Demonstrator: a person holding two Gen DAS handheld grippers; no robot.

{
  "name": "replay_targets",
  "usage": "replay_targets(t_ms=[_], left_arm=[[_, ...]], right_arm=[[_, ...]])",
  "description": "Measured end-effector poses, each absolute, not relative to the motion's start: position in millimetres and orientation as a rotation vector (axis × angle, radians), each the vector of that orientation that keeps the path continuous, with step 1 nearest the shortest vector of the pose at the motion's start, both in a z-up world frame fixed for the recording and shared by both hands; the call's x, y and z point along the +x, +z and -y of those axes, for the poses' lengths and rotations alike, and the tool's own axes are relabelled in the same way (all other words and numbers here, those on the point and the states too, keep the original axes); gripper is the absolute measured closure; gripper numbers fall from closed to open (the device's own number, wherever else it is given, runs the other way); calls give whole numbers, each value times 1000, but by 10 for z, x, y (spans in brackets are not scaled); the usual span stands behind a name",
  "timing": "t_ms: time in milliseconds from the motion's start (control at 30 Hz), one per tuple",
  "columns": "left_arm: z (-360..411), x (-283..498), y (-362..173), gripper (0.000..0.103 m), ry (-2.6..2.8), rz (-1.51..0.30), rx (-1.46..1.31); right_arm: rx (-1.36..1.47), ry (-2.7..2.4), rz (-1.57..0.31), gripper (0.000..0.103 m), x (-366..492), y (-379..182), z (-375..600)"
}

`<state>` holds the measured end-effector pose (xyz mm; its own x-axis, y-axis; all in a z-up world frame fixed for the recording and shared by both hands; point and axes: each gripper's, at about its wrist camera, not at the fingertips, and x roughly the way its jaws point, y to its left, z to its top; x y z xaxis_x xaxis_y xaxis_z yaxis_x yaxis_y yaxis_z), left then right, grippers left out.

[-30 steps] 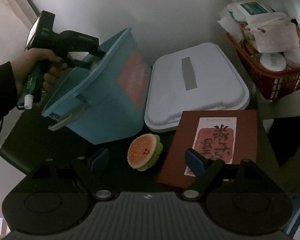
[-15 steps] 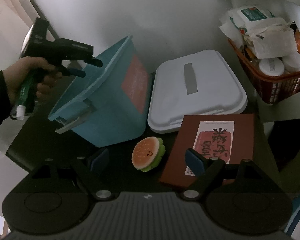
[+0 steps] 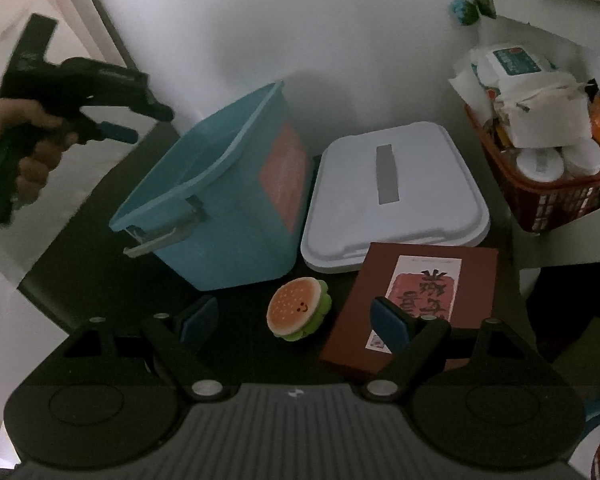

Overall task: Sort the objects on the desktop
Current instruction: 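Raise the left gripper out of the bin and move toward the hamburger plush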

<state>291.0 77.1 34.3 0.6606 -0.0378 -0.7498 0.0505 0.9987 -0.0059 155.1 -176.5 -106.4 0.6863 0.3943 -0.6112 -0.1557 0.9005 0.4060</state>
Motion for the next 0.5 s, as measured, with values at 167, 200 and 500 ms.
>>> replay_targets(t_ms=[167,200,500], left_arm=[[-762,2655,416,37,-62,-835,17],[-763,2603,427,37,-62,-832,19],[-736,2164,511,37,-75,-808,16]], right_arm=[[335,301,-729,16,1460,-988,1820],[334,301,-721,16,1435,-968,1828],[323,305,-679,16,1230,-831,1858]])
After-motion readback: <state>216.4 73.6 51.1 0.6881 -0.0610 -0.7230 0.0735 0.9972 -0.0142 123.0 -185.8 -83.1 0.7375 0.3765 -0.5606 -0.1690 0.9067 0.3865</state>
